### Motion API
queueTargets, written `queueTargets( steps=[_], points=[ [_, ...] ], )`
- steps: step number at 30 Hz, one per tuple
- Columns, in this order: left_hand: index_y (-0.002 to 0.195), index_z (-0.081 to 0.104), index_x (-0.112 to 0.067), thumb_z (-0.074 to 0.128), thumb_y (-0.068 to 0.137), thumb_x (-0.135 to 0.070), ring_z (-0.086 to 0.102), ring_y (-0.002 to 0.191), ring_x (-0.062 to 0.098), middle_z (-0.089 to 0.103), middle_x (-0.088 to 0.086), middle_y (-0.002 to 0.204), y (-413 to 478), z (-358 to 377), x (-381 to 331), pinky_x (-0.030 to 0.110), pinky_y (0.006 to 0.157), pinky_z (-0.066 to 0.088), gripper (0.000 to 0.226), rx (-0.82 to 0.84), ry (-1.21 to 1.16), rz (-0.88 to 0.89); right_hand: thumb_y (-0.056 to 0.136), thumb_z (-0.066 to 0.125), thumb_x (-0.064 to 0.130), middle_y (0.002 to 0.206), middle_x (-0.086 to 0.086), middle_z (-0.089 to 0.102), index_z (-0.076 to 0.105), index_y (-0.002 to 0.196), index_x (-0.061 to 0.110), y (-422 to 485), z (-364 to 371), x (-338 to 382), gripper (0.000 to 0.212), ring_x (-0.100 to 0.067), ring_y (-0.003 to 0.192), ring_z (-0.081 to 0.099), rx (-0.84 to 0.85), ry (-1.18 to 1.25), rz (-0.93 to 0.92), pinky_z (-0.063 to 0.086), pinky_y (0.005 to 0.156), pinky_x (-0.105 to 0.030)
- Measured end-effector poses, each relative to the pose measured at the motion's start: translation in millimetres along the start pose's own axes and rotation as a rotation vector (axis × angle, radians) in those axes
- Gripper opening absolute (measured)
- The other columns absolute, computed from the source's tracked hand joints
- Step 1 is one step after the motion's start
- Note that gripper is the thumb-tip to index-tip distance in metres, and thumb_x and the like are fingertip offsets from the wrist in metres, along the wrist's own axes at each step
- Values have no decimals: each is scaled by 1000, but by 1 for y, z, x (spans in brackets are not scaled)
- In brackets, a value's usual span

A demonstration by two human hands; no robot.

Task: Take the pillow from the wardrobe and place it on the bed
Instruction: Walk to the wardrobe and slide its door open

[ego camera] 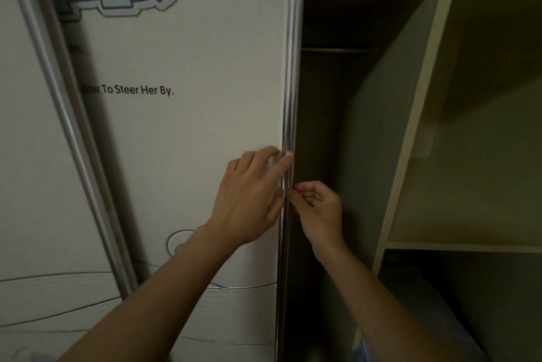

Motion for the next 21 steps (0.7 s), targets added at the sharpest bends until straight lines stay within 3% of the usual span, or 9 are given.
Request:
queueTargets(
  steps=[7, 11, 16, 21],
  points=[
    [147, 37, -22, 43, 95, -52, 37, 138, 24, 26, 5, 160, -18, -7, 32, 41, 101, 43, 60, -3, -51, -36, 80, 75, 13, 84, 1, 73, 68, 85, 23, -5, 41, 0, 13, -10, 81, 71, 75, 36, 16, 59, 77, -30],
    [151, 28, -20, 41, 97, -50, 21, 149, 24, 9, 4, 165, -28, -11, 46, 45, 111, 35, 64, -4, 20, -14, 82, 73, 11, 85, 3, 73, 68, 86, 23, -8, 63, -2, 14, -7, 81, 71, 103, 24, 38, 60, 78, -29],
    [151, 30, -18, 41, 98, -45, 3, 152, 21, 8, 5, 165, -37, -8, 61, 47, 119, 23, 60, 80, 147, 12, 84, 71, 11, 87, 3, 72, 67, 86, 24, -11, 92, -1, 13, -12, 84, 70, 144, 36, 41, 59, 83, -36],
    [150, 32, -19, 38, 99, -46, 1, 152, 21, 10, 6, 165, -45, -15, 82, 46, 121, 18, 58, 108, 226, -5, 85, 71, 12, 88, 0, 71, 66, 85, 23, -15, 121, 1, 13, -15, 86, 69, 186, 57, 43, 59, 84, -38]
  ],
)
Point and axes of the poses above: each hand's wrist, its own y-axis towards the middle knuckle, its own z-axis out of the palm, x = y × z, the point moved 10 cm from there along y, towards the middle knuckle
